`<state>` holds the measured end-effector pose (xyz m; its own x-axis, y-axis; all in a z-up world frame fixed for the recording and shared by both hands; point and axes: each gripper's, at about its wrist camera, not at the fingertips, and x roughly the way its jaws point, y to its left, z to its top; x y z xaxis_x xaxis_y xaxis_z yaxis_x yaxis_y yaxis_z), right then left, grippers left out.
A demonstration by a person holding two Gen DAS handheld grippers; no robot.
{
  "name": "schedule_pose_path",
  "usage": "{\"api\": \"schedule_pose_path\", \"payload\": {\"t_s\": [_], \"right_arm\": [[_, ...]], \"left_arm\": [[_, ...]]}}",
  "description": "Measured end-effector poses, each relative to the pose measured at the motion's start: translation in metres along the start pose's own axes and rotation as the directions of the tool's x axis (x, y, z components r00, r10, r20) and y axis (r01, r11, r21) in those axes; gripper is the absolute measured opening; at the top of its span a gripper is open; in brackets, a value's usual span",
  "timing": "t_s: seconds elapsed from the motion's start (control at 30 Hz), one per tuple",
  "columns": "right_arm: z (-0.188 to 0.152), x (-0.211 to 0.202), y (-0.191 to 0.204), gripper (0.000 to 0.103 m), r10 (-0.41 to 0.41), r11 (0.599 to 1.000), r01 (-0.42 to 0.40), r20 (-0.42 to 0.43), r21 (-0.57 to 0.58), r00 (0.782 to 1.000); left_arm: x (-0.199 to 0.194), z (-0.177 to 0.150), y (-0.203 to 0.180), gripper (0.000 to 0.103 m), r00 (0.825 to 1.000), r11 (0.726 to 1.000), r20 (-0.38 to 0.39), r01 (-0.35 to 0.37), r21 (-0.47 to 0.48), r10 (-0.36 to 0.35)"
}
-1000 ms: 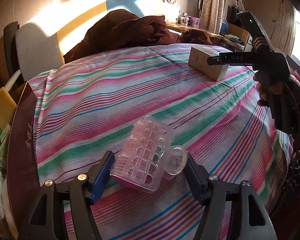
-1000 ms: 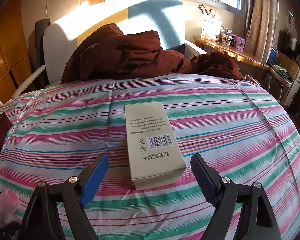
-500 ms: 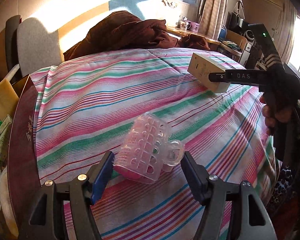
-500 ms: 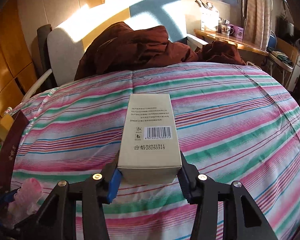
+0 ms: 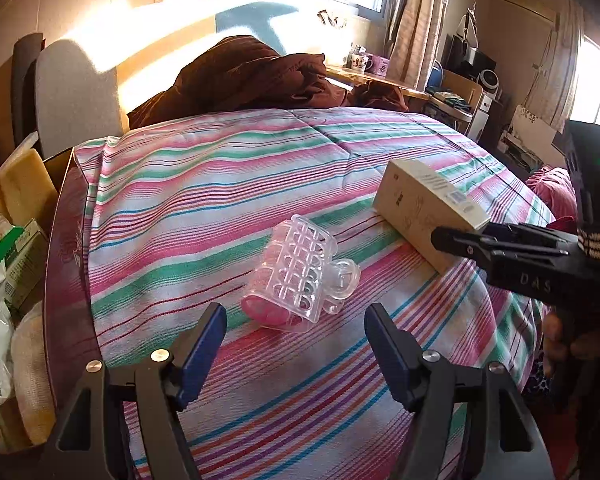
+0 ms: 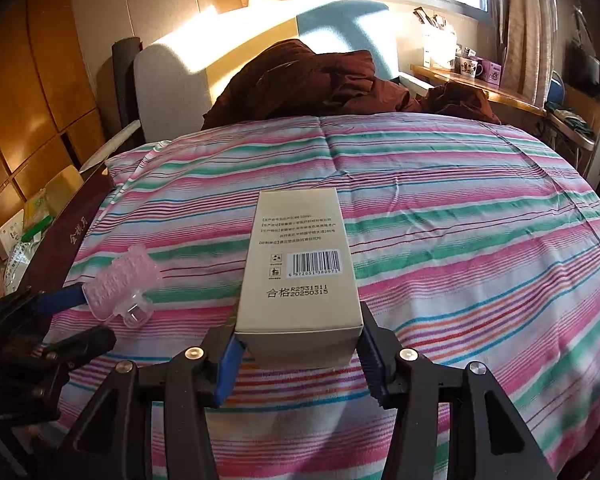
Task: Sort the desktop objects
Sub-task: 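Lift the pink curler and small white box and carry them toward the tray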
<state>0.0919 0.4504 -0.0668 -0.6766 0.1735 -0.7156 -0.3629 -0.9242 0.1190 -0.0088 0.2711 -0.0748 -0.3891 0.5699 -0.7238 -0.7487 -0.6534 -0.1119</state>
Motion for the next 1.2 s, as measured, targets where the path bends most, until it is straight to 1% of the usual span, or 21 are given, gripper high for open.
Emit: {"api": "schedule_pose_path", "payload": {"t_s": [0.03, 0.1, 0.13, 0.3, 0.37, 0.47, 0.57, 0.67, 0.7, 0.73, 0.83, 1.07, 1.2], "right_arm": [[-0.003, -0.004, -0.002, 0.06, 0.013, 1.0, -0.013, 0.009, 0.007, 1.0], [-0.008, -0.011, -0.004, 0.068, 0.024, 1.0, -0.024, 0.027, 0.012, 0.999], [-0.01, -0.014, -0.006, 0.07, 0.025, 1.0, -0.025, 0.037, 0.013, 0.999], [-0.013, -0.024, -0.013, 0.078, 0.05, 0.999, -0.05, 0.074, 0.006, 0.996], [-0.012, -0.026, -0.015, 0.078, 0.064, 0.998, -0.064, 0.084, 0.0, 0.994], [-0.007, -0.025, -0.013, 0.078, 0.064, 0.998, -0.062, 0.1, -0.026, 0.993], [-0.002, -0.017, -0.008, 0.078, 0.035, 0.998, -0.03, 0.096, -0.051, 0.995], [0.002, -0.005, -0.005, 0.072, 0.012, 0.998, -0.008, 0.075, -0.062, 0.997], [0.004, -0.001, -0.005, 0.067, 0.006, 0.998, -0.001, 0.069, -0.065, 0.998], [0.005, 0.001, -0.005, 0.065, 0.003, 0.998, 0.002, 0.066, -0.062, 0.998], [0.006, 0.006, -0.006, 0.064, 0.008, 0.998, -0.005, 0.062, -0.058, 0.998], [0.005, 0.011, -0.011, 0.064, 0.03, 0.999, -0.028, 0.064, -0.032, 0.998], [0.005, 0.013, -0.011, 0.064, 0.034, 0.999, -0.032, 0.065, -0.034, 0.997]], "left_arm": [[-0.001, 0.003, -0.001, 0.075, 1.0, 1.0, 0.01, 0.005, 0.007, -0.005], [0.001, 0.007, -0.004, 0.082, 0.999, 0.999, 0.014, 0.03, 0.027, -0.03], [0.003, 0.009, -0.005, 0.082, 0.999, 0.999, 0.013, 0.035, 0.036, -0.036], [0.011, 0.016, -0.005, 0.082, 0.999, 0.999, 0.002, 0.033, 0.032, -0.033], [0.015, 0.017, -0.001, 0.082, 1.0, 1.0, -0.006, 0.027, 0.015, -0.026], [0.02, 0.017, 0.003, 0.082, 0.999, 1.0, -0.022, 0.025, -0.013, -0.025], [0.025, 0.016, 0.006, 0.081, 0.999, 1.0, -0.036, 0.012, -0.024, -0.013], [0.03, 0.015, 0.011, 0.081, 0.998, 0.998, -0.053, 0.019, -0.053, -0.022], [0.03, 0.015, 0.013, 0.081, 0.998, 0.998, -0.052, 0.022, -0.062, -0.026], [0.03, 0.014, 0.014, 0.081, 0.998, 0.997, -0.051, 0.024, -0.071, -0.028], [0.031, 0.015, 0.015, 0.081, 0.998, 0.995, -0.052, 0.026, -0.095, -0.031], [0.033, 0.015, 0.009, 0.082, 0.998, 0.998, -0.053, -0.016, -0.066, 0.012], [0.033, 0.015, 0.008, 0.08, 0.998, 0.998, -0.056, -0.032, -0.058, 0.029]]}}
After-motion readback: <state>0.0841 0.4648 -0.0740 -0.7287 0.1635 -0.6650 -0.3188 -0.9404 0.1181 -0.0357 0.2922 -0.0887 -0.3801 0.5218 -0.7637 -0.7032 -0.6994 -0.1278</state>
